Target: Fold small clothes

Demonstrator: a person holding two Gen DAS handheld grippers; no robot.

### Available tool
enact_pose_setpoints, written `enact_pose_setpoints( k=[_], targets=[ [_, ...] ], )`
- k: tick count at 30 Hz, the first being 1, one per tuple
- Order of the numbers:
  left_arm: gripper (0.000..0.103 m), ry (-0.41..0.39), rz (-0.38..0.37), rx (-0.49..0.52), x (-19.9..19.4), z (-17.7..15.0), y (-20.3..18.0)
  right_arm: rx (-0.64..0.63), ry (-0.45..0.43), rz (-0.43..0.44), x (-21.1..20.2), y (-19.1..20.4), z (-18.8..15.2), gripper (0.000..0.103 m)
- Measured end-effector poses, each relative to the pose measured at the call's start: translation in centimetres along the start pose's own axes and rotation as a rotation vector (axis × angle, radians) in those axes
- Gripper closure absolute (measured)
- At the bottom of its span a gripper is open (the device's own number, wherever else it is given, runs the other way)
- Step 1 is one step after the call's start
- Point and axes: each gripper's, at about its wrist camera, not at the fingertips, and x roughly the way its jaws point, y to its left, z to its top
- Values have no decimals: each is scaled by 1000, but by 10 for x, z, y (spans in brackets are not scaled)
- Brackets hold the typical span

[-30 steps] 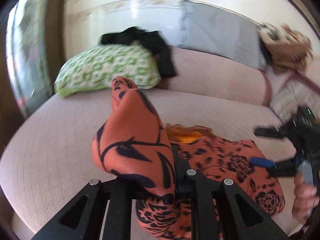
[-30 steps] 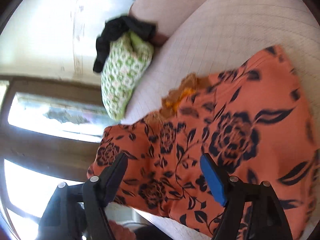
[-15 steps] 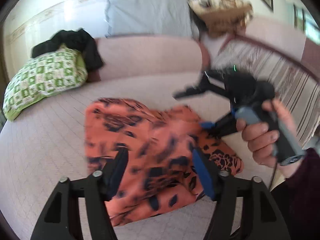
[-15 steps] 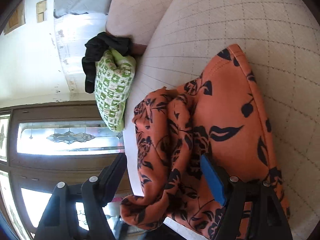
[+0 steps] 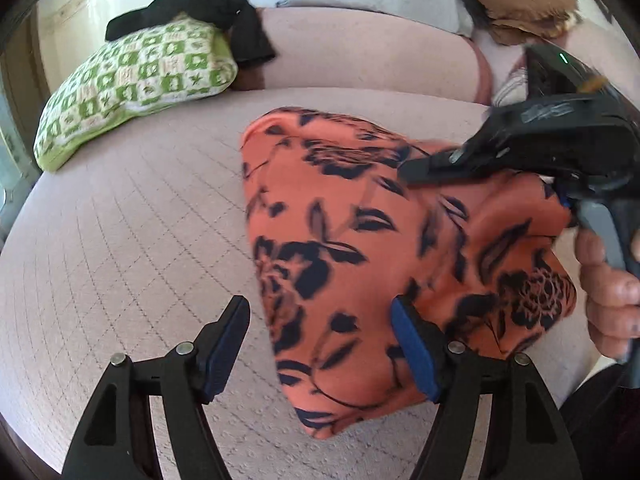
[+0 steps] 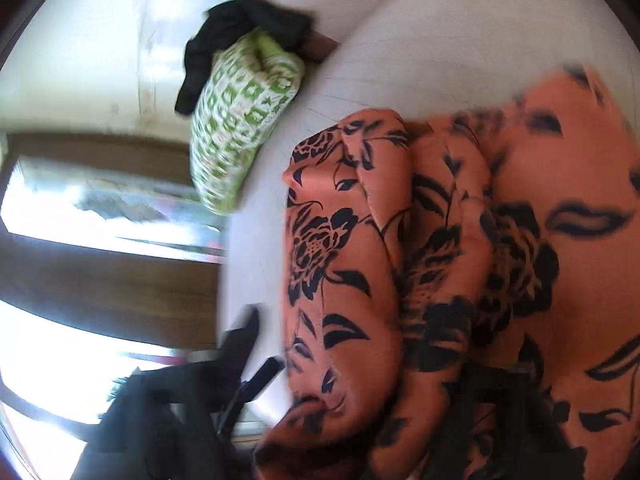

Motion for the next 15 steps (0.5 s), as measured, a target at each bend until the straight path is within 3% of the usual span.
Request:
enact_pose_setpoints(
  k=[3, 6, 9, 10, 11, 13, 15],
  targets=[
    [30, -17, -44, -41, -11, 1, 5, -67, -96, -36, -19, 10, -2, 86],
    [30, -85, -73, -77, -38, 17, 8, -174, -252, -57, -62, 18, -8, 87],
    [29, -113, -83, -67, -41, 31, 0, -209, -322, -71, -98, 3, -18, 87],
    [29, -100, -76, -55, -36, 34, -5, -197, -316, -79, -101, -4, -19, 87],
    [29, -82, -70, -39, -27, 35, -11, -158, -255, -76, -97, -20, -19, 84],
    [29, -4, -34, 4, 0, 33, -24, 24, -40, -58, -69, -63, -16, 82],
    [28, 104, 1, 52, 29, 29, -35, 157, 65, -76, -54, -95, -18, 82]
  ],
)
